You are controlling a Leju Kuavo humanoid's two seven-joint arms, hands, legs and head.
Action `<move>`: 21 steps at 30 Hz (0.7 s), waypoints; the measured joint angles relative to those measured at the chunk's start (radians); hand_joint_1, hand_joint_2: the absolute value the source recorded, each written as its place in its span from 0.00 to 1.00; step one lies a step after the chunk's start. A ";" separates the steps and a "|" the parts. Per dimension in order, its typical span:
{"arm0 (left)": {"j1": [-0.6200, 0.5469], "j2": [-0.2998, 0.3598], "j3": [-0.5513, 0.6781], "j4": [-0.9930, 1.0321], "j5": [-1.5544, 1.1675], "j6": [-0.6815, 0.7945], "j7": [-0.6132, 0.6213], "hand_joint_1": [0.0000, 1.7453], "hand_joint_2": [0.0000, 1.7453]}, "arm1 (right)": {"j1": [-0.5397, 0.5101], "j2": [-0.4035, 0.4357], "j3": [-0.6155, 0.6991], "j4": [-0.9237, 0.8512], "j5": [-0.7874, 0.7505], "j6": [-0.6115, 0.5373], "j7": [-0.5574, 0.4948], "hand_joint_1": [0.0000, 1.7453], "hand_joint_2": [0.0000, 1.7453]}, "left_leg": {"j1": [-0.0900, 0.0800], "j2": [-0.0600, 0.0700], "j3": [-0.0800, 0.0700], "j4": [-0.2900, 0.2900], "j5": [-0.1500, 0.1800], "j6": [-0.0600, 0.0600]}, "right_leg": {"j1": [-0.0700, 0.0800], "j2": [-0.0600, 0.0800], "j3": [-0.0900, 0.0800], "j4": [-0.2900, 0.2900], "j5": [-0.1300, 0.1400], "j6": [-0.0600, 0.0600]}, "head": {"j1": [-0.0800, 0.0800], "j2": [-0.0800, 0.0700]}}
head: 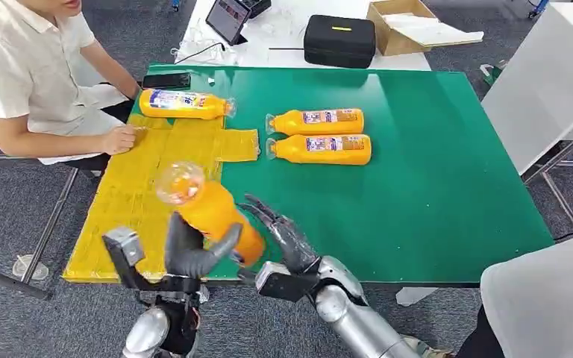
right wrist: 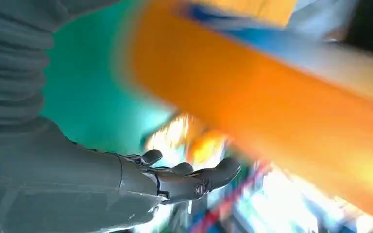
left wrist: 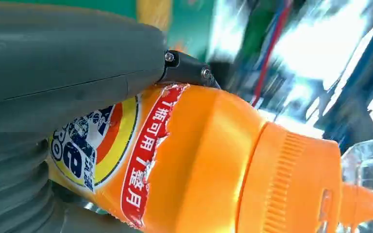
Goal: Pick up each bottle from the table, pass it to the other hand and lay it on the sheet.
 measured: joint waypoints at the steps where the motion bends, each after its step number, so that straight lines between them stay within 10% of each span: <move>1: 0.003 0.000 0.014 -0.018 -0.023 0.034 -0.002 1.00 1.00 | 0.008 0.000 -0.003 0.000 0.028 -0.064 0.002 0.00 0.00 | 0.000 0.000 0.000 0.000 0.000 0.000 | 0.000 0.000 0.000 0.000 0.000 0.000 | 0.000 0.000; 8: 0.026 0.001 0.146 -0.061 -0.296 0.450 -0.066 1.00 1.00 | 0.101 -0.045 -0.106 -0.004 0.195 -0.350 0.066 0.00 0.00 | 0.000 -0.001 0.000 0.000 0.000 0.000 | 0.000 0.000 0.000 0.000 0.000 0.000 | 0.000 0.000; 21: 0.021 -0.021 0.329 0.038 -0.917 0.479 0.025 1.00 1.00 | 0.221 -0.009 -0.483 -0.152 0.238 -0.400 -0.099 0.00 0.00 | 0.000 0.000 0.000 0.000 0.000 0.000 | 0.000 0.000 -0.001 0.000 0.000 0.000 | 0.000 0.000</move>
